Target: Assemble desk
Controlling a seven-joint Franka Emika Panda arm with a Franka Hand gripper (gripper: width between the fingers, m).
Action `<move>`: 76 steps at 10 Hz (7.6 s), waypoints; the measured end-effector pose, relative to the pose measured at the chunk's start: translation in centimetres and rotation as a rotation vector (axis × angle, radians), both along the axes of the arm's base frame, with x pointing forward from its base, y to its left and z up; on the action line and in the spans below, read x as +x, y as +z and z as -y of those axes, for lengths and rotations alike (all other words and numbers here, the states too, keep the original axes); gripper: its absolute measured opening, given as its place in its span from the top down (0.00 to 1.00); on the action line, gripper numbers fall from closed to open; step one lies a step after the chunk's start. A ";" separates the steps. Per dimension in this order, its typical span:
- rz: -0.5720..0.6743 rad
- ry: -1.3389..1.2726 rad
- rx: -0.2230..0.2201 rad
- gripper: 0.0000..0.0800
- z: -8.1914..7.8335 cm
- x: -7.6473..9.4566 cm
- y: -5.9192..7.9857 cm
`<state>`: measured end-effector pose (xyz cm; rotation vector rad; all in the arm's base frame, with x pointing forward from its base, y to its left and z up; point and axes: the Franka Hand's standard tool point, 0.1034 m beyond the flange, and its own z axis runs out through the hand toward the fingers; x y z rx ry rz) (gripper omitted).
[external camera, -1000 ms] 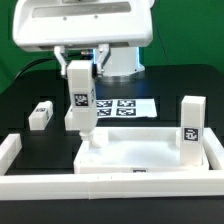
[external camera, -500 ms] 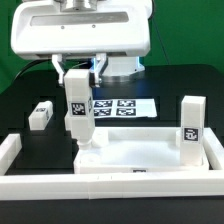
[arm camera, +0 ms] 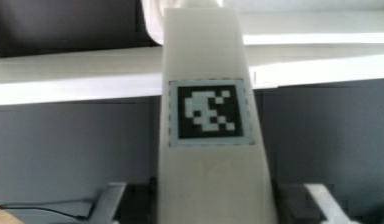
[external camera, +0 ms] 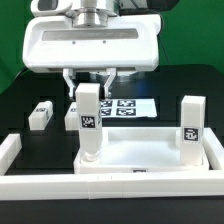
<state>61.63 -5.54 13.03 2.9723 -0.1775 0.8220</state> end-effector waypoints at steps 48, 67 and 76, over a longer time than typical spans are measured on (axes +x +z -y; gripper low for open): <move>-0.411 -1.262 0.657 0.64 -1.2 1.0 -2.2; -0.409 -0.341 0.303 0.61 -1.2 1.1 -2.5; -0.389 -1.230 0.697 0.41 -1.8 1.3 -2.6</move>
Offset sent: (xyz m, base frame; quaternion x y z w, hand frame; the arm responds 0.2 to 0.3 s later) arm -0.0066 0.0010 -0.0091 0.0003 0.0168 0.0045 0.9998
